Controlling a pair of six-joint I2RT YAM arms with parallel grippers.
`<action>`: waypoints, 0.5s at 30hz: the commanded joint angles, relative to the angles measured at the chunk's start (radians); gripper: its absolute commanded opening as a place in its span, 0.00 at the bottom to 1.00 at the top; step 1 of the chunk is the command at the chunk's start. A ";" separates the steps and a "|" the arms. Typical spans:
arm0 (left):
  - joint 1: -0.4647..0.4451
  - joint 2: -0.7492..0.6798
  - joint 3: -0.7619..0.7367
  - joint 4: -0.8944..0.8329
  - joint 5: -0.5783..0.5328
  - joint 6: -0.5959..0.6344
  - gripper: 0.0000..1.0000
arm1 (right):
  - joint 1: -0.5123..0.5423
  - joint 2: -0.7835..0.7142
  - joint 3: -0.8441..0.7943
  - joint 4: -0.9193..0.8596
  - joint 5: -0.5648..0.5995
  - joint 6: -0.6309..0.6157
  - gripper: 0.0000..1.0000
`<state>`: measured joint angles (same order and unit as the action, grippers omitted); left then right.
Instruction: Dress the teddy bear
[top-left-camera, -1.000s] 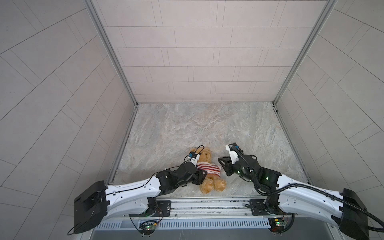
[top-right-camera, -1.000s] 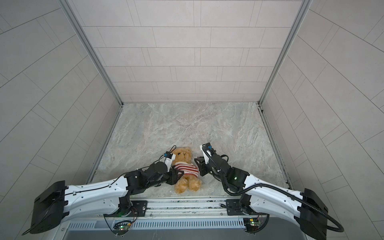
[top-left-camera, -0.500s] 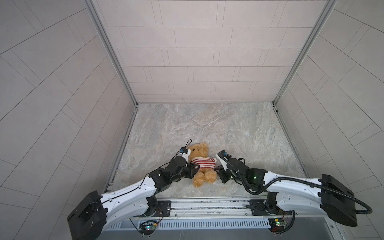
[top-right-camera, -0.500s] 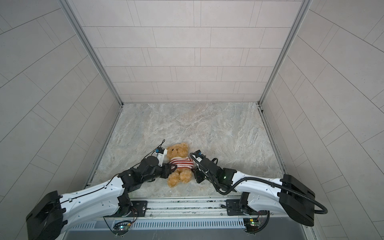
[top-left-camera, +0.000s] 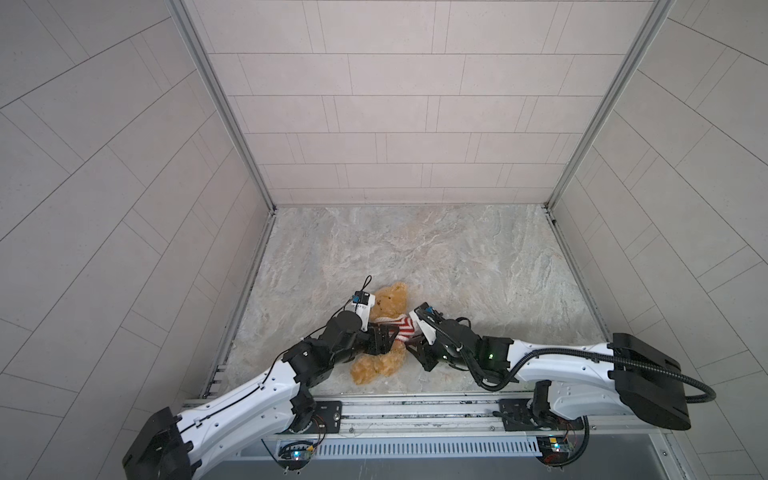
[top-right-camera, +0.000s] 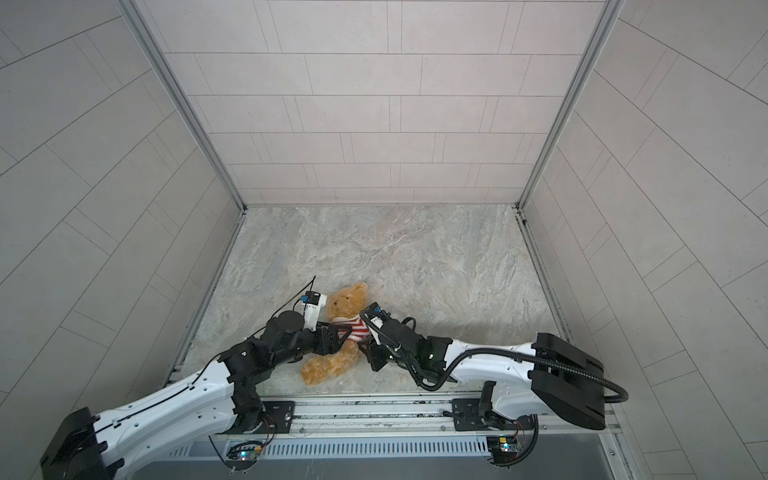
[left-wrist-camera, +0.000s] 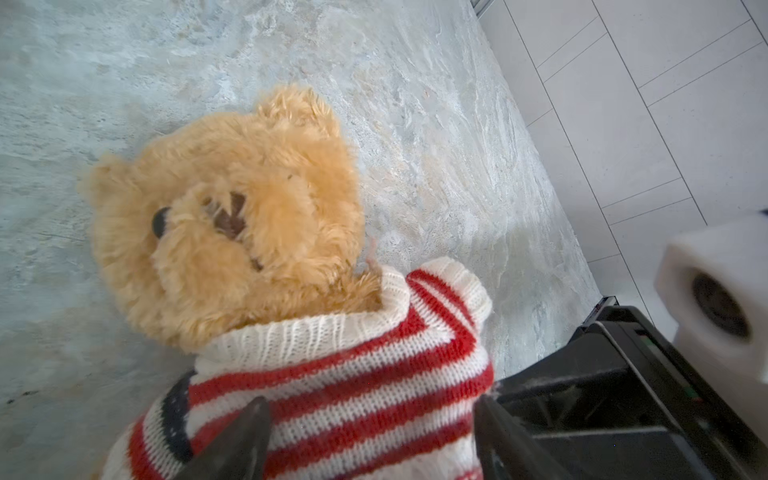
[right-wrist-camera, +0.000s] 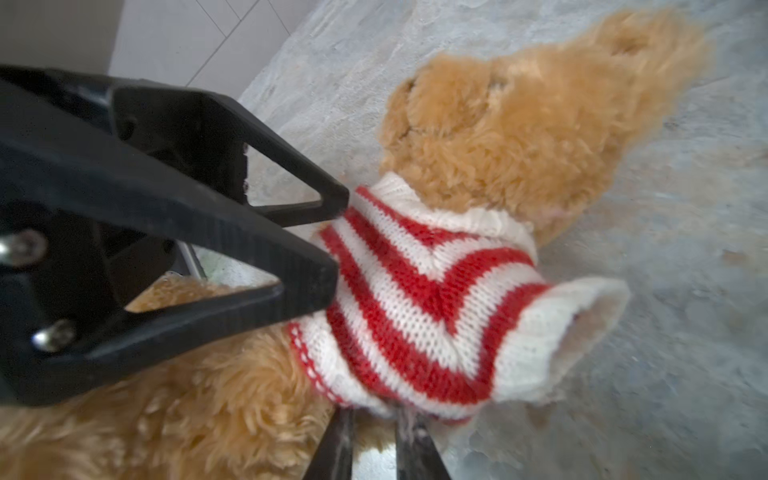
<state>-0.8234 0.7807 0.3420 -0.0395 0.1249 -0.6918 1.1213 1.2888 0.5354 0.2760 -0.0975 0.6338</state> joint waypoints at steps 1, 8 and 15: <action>-0.003 0.023 -0.012 -0.027 -0.002 -0.033 0.73 | 0.011 0.006 0.014 0.057 -0.019 0.035 0.22; -0.008 0.064 -0.110 0.057 -0.011 -0.067 0.64 | -0.002 -0.143 0.004 -0.109 0.094 -0.045 0.23; -0.010 0.061 -0.139 0.059 -0.011 -0.035 0.63 | -0.103 -0.202 0.006 -0.211 0.084 -0.086 0.32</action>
<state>-0.8268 0.8356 0.2356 0.0723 0.1158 -0.7456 1.0382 1.0763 0.5365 0.1398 -0.0189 0.5735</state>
